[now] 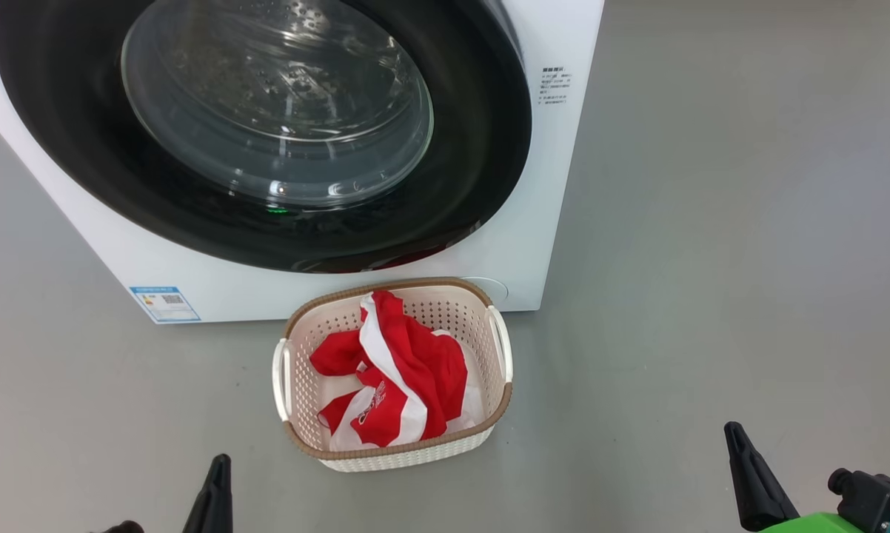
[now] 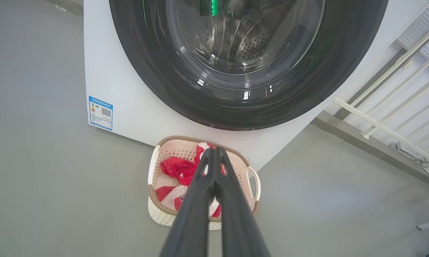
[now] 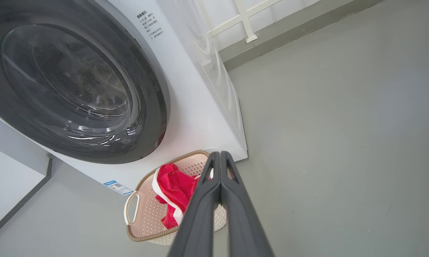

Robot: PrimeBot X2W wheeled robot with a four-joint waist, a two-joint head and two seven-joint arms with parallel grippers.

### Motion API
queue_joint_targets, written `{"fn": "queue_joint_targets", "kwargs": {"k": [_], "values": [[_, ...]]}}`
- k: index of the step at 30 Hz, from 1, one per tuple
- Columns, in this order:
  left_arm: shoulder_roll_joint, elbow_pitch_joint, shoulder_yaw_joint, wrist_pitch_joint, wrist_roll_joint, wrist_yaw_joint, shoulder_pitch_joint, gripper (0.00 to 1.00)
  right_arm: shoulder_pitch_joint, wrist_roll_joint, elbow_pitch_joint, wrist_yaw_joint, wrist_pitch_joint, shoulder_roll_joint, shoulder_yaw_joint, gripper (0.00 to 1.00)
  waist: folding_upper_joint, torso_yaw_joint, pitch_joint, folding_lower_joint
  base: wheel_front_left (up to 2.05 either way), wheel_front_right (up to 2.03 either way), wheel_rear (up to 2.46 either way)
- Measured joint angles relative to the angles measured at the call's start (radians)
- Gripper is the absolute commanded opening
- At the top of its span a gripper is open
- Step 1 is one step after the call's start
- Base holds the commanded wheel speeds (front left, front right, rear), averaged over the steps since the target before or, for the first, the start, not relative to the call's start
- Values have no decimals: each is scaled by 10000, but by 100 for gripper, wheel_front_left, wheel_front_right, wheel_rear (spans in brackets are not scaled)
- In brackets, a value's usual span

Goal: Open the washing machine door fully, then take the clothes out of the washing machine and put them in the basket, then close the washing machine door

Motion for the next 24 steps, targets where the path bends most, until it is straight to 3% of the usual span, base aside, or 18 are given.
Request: {"fn": "queue_joint_targets", "kwargs": {"k": [24], "values": [[148, 2, -13, 637, -2683, 0, -142, 0, -272, 2441, -4, 0, 627, -71, -102, 0, 0, -49, -192, -1, 0, 0, 0]]}}
